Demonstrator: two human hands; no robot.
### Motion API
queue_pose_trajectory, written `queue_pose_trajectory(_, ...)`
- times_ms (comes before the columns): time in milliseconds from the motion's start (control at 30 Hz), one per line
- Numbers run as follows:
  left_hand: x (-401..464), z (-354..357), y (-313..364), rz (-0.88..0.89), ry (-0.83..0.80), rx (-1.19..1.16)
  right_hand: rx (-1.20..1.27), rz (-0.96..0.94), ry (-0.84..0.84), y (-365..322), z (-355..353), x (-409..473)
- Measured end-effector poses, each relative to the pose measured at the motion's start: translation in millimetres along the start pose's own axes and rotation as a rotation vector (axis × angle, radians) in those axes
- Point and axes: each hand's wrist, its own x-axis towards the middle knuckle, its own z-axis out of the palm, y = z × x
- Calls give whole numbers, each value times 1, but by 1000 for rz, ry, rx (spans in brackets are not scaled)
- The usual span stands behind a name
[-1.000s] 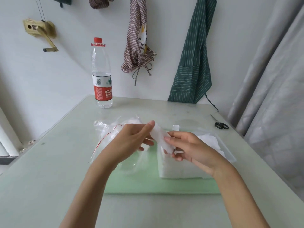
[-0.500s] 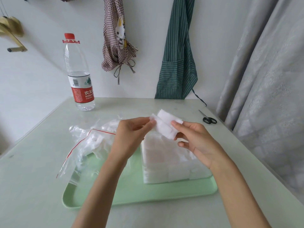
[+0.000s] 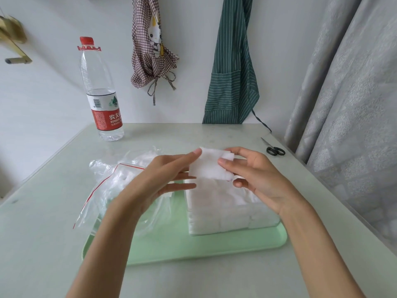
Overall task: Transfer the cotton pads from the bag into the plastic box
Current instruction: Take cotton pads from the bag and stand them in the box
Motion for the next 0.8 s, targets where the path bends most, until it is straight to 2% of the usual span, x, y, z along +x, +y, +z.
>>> queue_pose_trajectory(67,2,6,-3,16,-14,-33,-94,-27,35,2,5,1)
queue_pose_trajectory(100,3,8,-5,16,12,-58,-171,-89,103,3,7,2)
queue_pose_trajectory(167,7,10,-8,2,69,-118,-388,-329,316,2,8,2)
queue_pose_trajectory(200,8,11,-9,-5,84,-156,-471,-456,356,0,7,0)
queue_pose_trajectory(300,9,13,-7,-29,84,-246,-580,-639,143,-3,15,-6)
queue_pose_trajectory(367,9,14,-5,-45,62,-264,-721,-643,99,3,20,-4)
queue_pose_trajectory(467,7,13,-3,-61,38,-256,-894,-651,170,11,22,0)
queue_pose_trajectory(600,7,9,-2,-55,58,-256,-887,-680,200,12,21,1)
queue_pose_trajectory(800,7,7,-1,-54,64,-279,-867,-663,156,9,21,-1)
